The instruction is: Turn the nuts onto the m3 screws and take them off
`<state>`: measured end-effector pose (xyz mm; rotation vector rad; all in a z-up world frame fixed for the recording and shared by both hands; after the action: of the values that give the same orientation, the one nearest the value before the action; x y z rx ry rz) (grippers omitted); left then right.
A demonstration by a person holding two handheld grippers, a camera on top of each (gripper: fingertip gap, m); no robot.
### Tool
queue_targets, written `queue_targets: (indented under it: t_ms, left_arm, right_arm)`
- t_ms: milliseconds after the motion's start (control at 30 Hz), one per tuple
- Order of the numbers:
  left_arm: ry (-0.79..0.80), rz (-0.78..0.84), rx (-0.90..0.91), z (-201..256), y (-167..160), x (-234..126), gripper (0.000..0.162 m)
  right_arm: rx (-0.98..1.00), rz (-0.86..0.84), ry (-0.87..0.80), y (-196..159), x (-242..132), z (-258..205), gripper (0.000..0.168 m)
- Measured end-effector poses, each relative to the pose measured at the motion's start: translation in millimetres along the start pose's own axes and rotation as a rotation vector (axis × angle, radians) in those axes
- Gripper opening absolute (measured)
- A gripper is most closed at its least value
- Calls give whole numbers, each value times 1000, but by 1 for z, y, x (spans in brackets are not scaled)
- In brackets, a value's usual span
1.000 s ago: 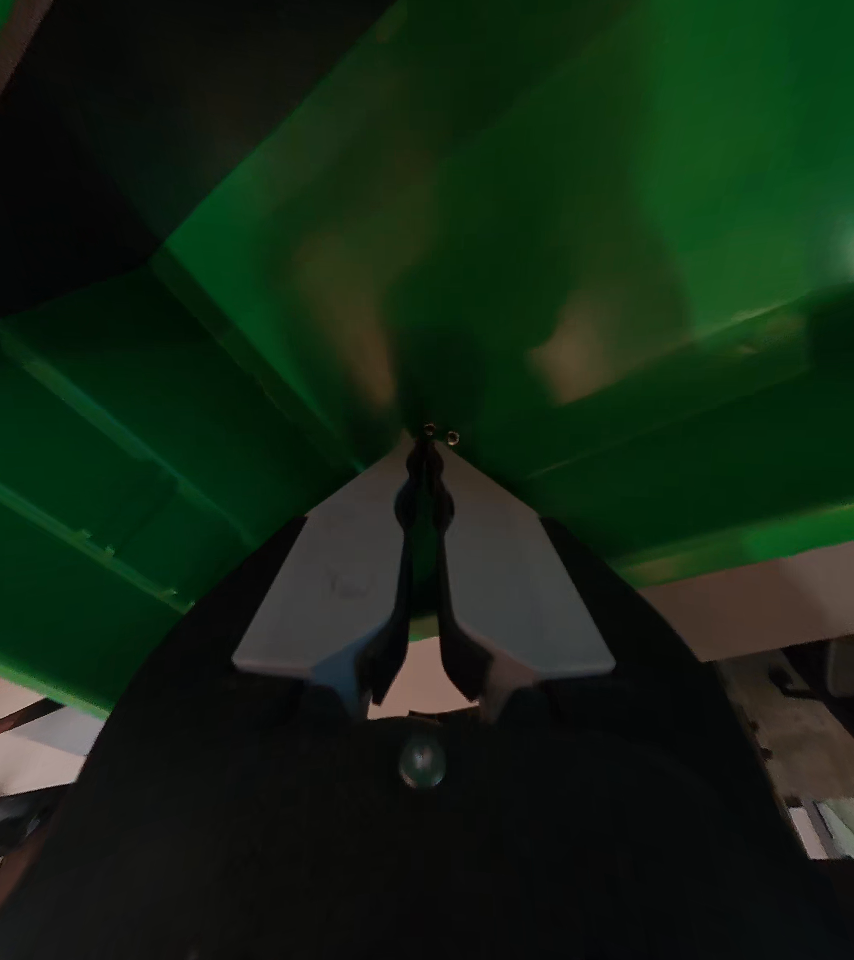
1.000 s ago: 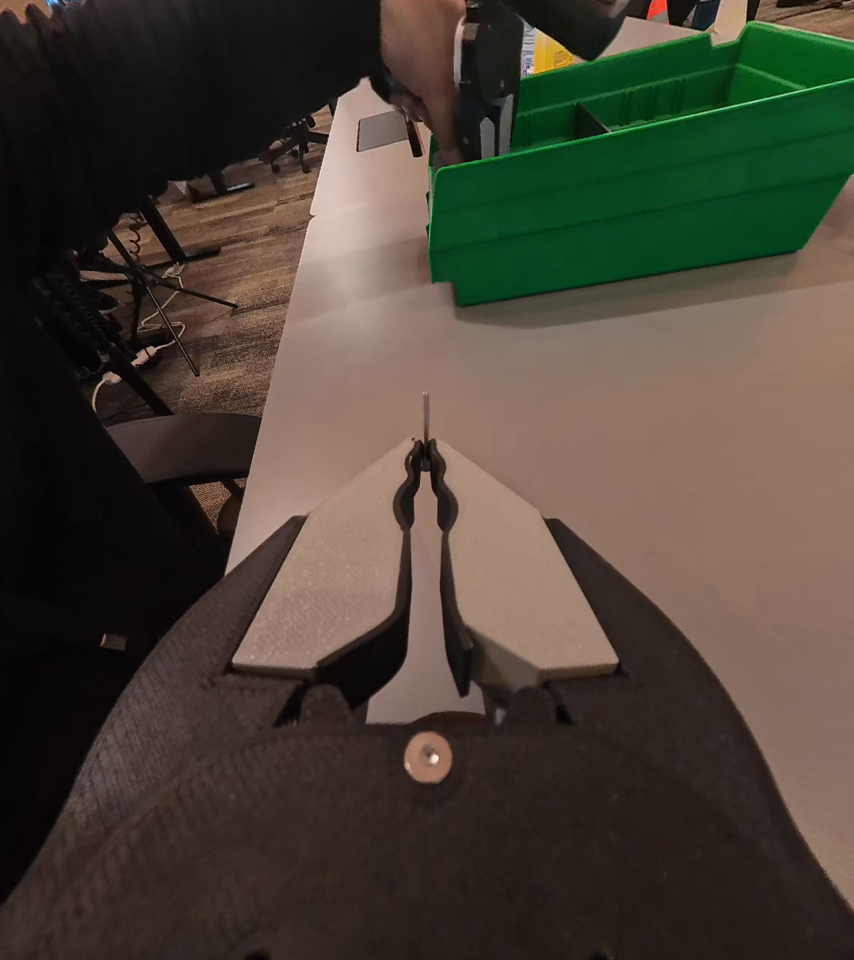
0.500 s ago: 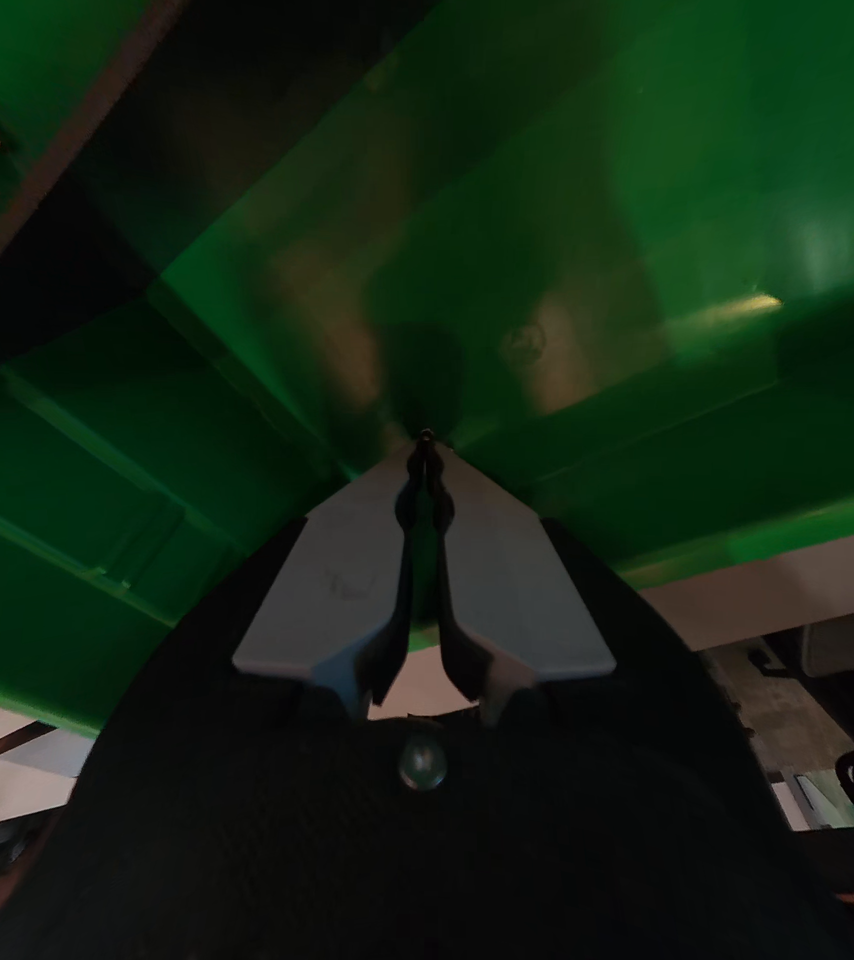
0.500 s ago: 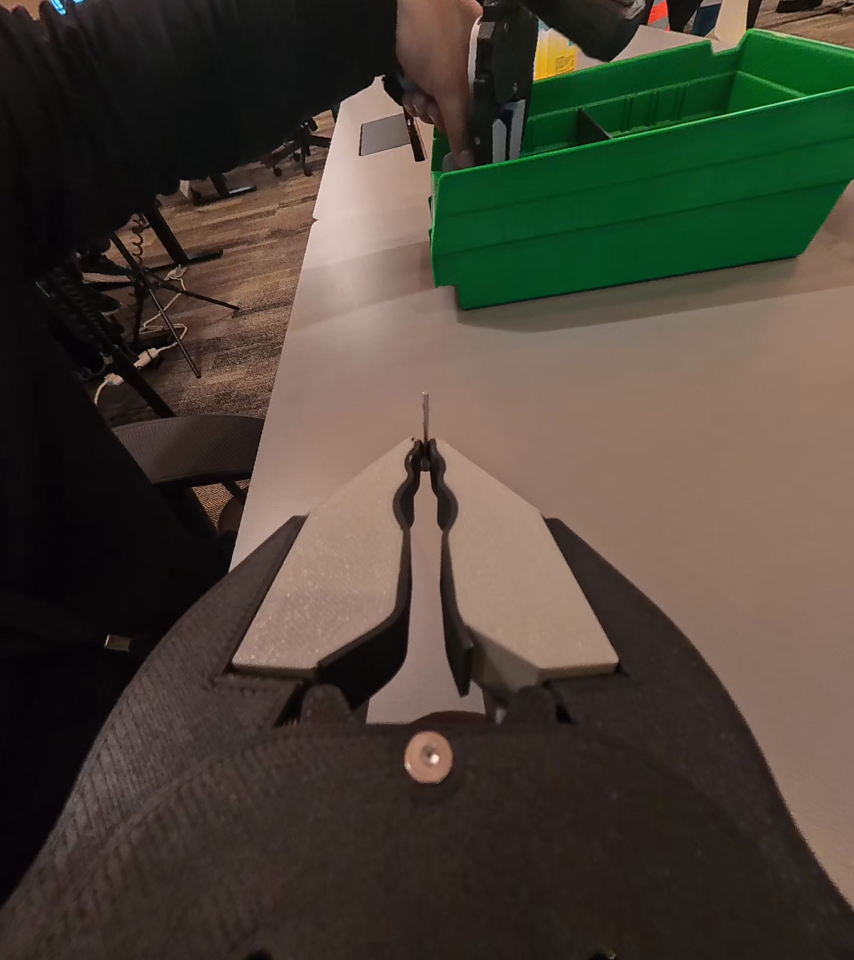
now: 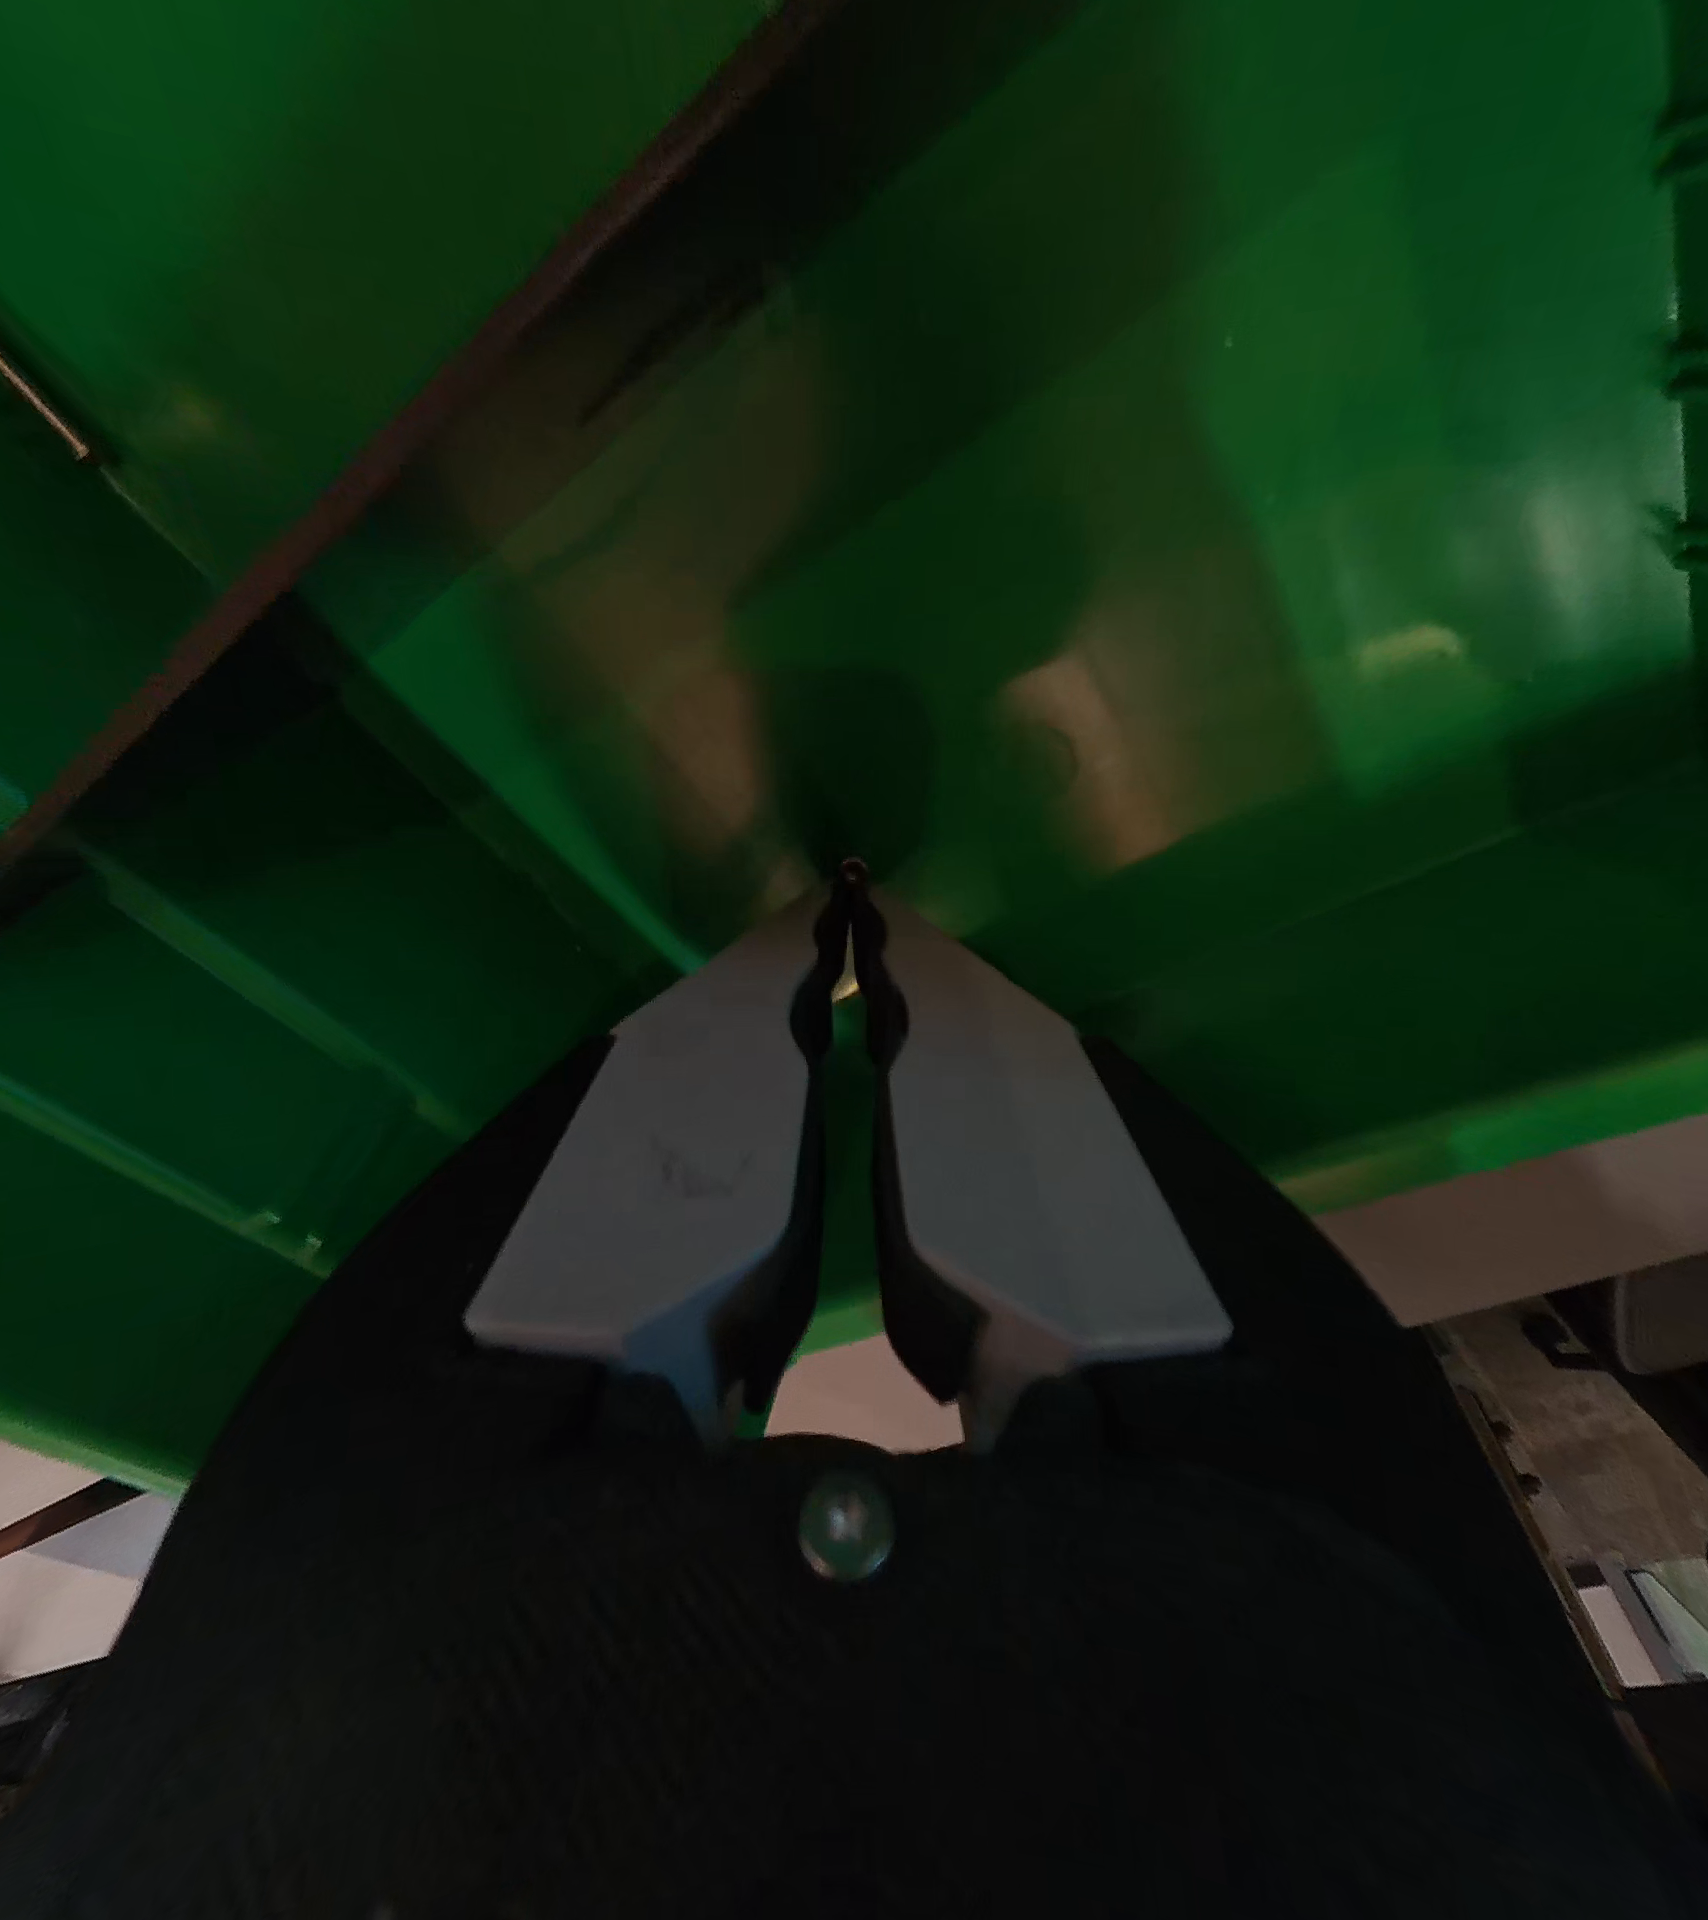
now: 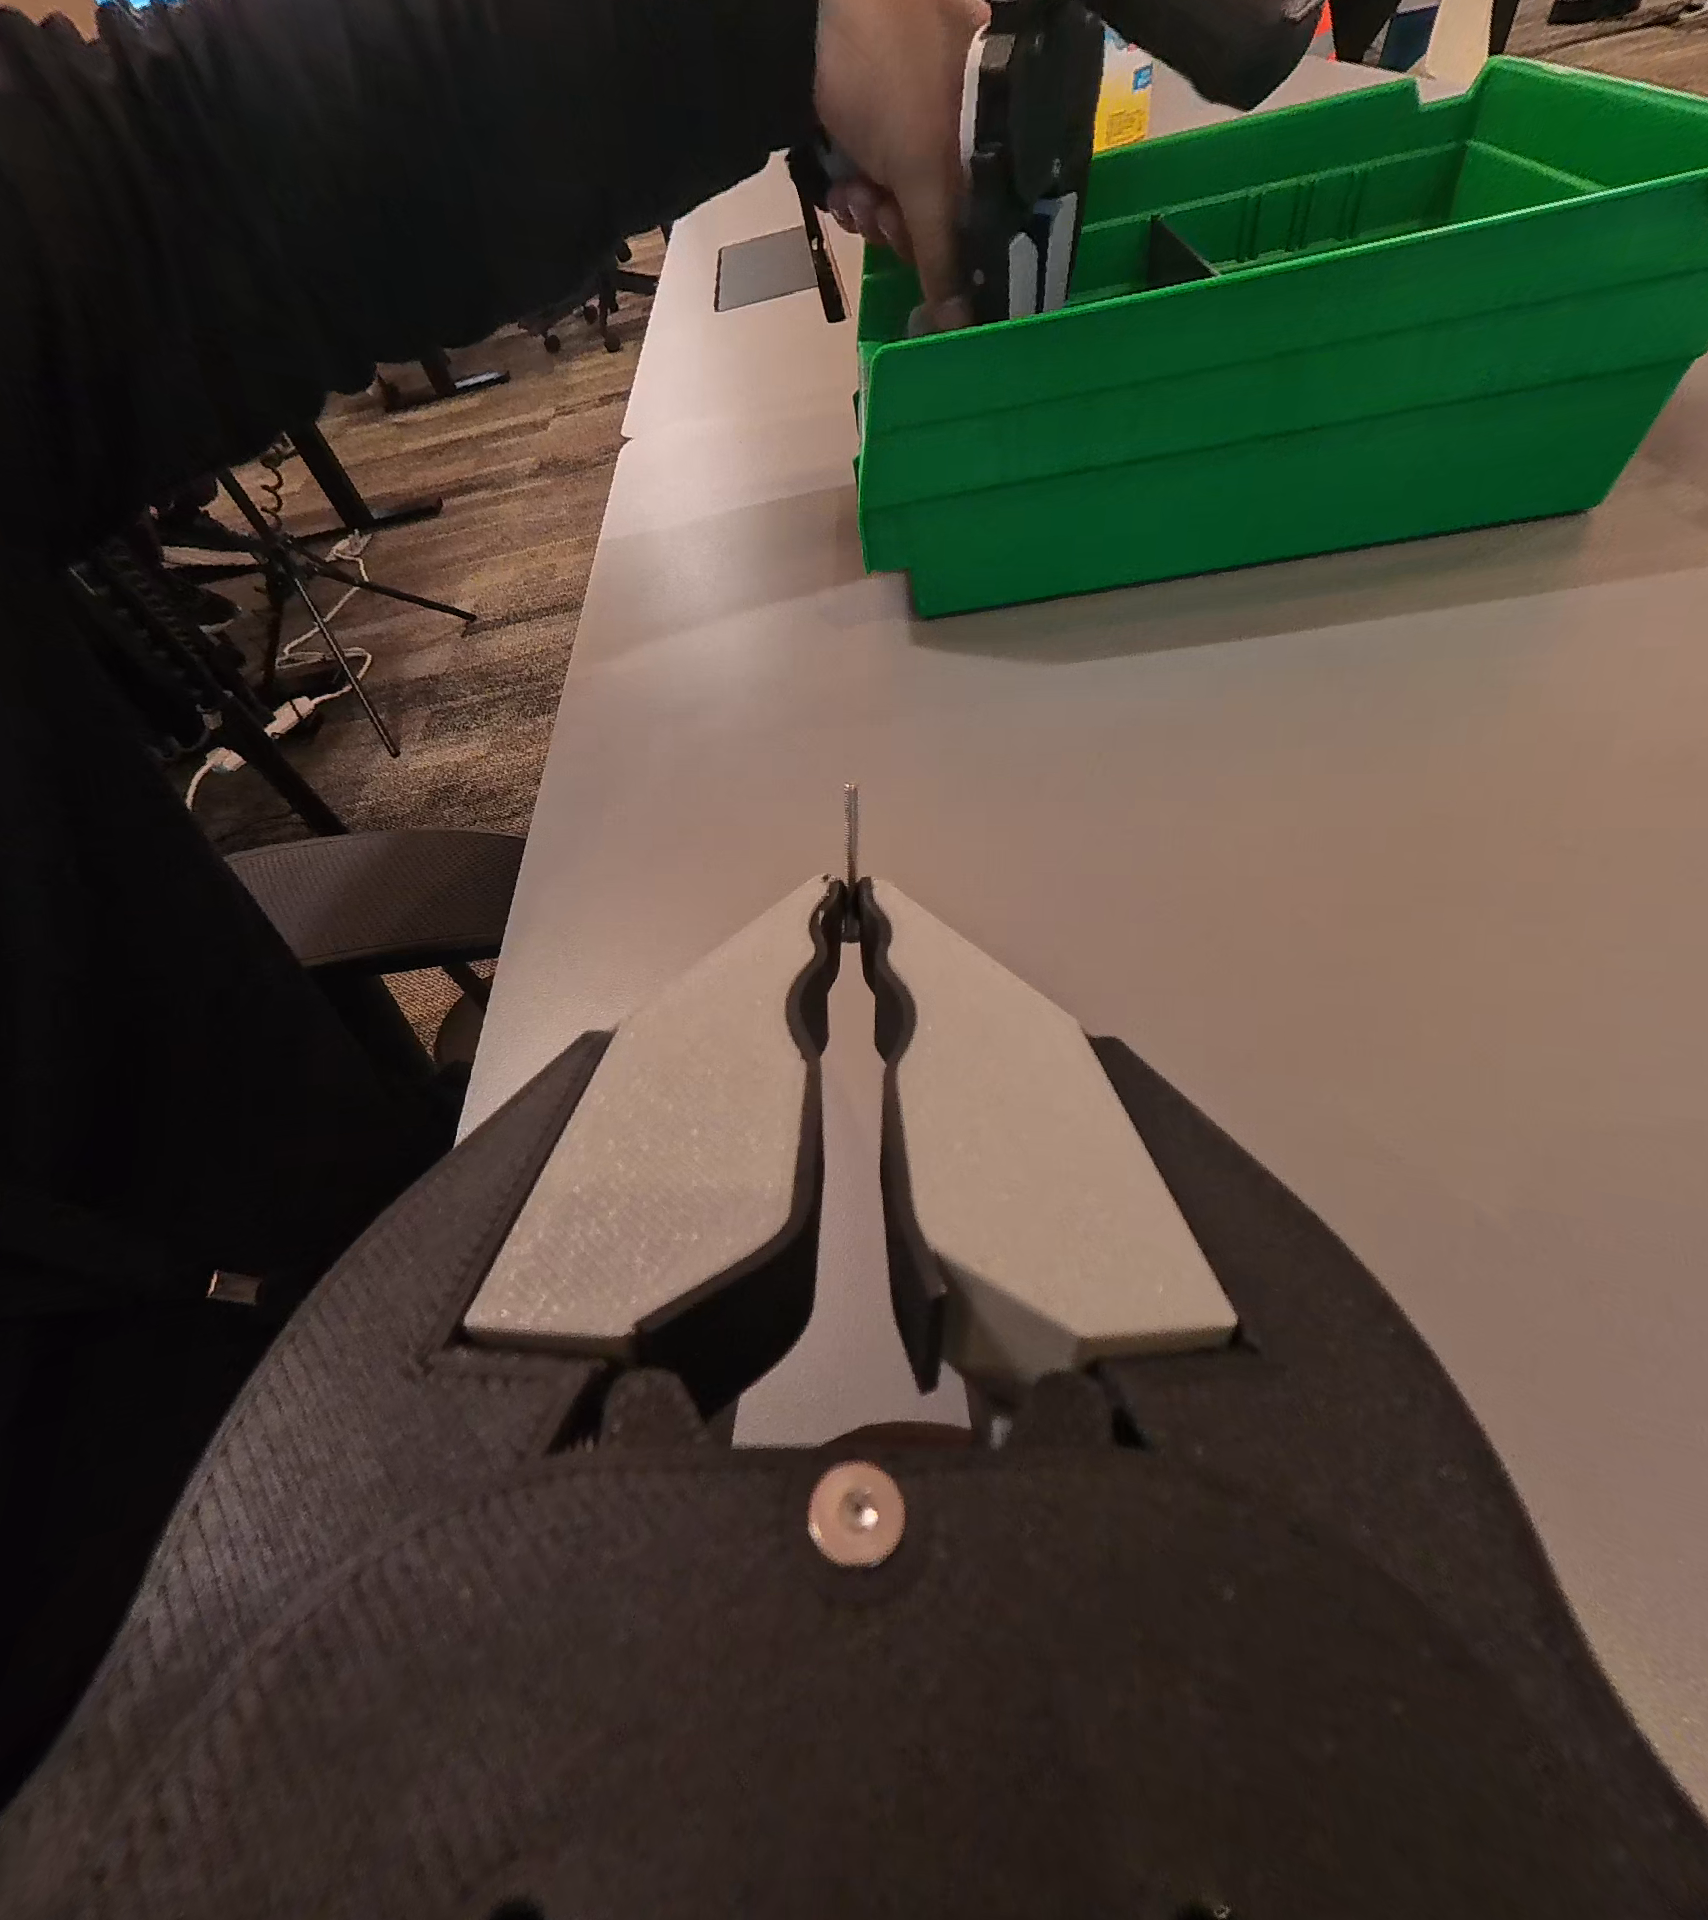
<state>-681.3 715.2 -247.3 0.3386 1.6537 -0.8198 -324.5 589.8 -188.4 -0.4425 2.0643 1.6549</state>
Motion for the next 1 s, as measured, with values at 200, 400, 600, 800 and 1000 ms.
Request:
queue_targets:
  t_ms: [200, 400, 600, 800, 1000]
  left_arm:
    - [-7, 9, -1, 0, 2, -1, 0]
    - [-34, 45, -6, 2, 0, -1, 3]
    - [-28, 72, 1, 1, 2, -4, 6]
    - [-23, 83, 1, 0, 4, -4, 8]
    - [-26, 80, 8, 1, 6, -2, 8]
  right_arm:
    - [1, 1, 0, 0, 0, 0, 0]
    - [-1, -1, 2, 0, 0, 0, 0]
    - [0, 2, 0, 0, 0, 0, 0]
    - [1, 0, 3, 0, 0, 0, 0]
    - [2, 0, 4, 0, 0, 0, 0]
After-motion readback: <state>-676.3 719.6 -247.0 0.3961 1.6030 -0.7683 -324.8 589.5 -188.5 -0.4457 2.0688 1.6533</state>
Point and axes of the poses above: each gripper's, where its closed fingertips meet, x out along the fingers, y out of its top, z = x × y across the jaws, the point moved 3 cm from there along -x, back along the fingers, and after that the axes turned 14 degrees about -z, right-handed, at the moved point
